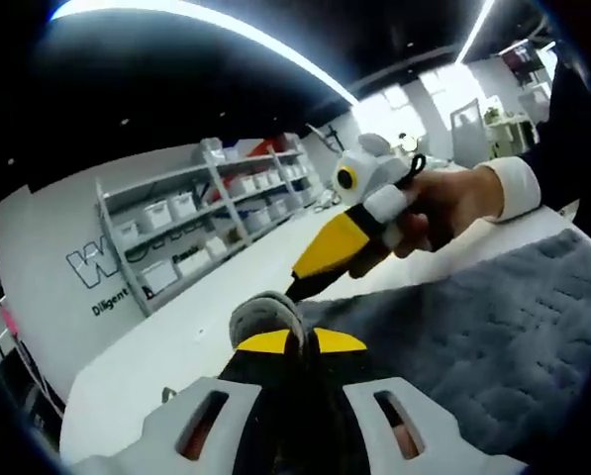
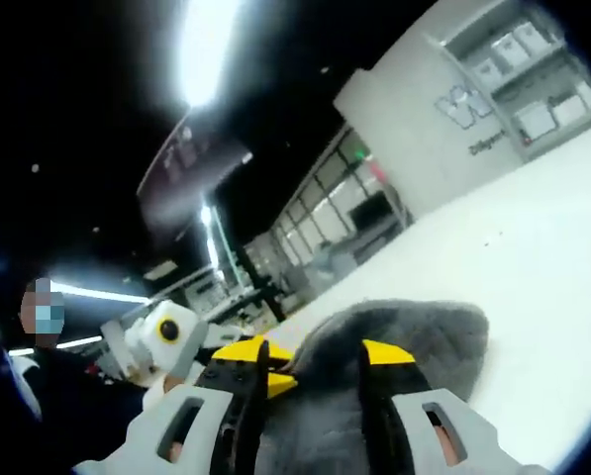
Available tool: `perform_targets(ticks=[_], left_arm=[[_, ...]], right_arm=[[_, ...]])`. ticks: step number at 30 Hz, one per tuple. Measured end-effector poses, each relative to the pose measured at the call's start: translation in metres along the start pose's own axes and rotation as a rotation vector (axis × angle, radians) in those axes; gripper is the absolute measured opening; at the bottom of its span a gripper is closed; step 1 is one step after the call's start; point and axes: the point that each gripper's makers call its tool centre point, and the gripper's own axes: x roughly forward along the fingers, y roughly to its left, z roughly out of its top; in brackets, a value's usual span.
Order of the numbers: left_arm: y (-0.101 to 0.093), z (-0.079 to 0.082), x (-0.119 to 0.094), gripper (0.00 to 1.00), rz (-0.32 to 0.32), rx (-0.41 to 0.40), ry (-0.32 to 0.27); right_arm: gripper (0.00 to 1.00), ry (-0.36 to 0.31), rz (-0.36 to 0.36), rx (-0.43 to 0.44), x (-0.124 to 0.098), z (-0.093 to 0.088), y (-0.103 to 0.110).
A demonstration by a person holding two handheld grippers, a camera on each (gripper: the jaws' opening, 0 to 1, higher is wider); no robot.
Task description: Open the folded towel by lifting each exposed corner and separating the folded layers until the towel lies flat within the target outline without major curled edges
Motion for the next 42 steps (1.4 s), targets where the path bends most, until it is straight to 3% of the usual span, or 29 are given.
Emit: perform_targets(ticks=[4, 12, 18, 23, 31, 42], left_arm=[[-0.001, 0.003, 0.0, 0.06, -0.01, 0.004, -0.002], [-0.012, 0.005, 0.002, 0.05, -0.043, 0.016, -0.001], [-0.021, 0.003, 0.006, 0.05, -0.069, 0.052, 0.012], [-0.018, -0.001, 0.006, 0.13, -0.071, 0.039, 0.018], [-0.017, 0.006, 0.002, 0.21, -0.08, 0.042, -0.008], [-0.008, 0.019, -0.014, 0.24, -0.078, 0.018, -0.035]], right_arm=[[0.3, 0.011, -0.025, 0.005, 0.001, -0.005, -0.007], [0.21, 0.025, -0.005, 0.027, 0.005, -0.01, -0.002], [0.09, 0.014, -0.02, 0.013, 0.004, -0.009, -0.005], [0.0, -0.015, -0.041, -0.022, -0.003, -0.001, -0.009], [0.0, -0.047, -0.029, 0.004, -0.007, 0.008, -0.009], [0.0, -0.116, -0.015, 0.029, -0.016, 0.03, -0.009]])
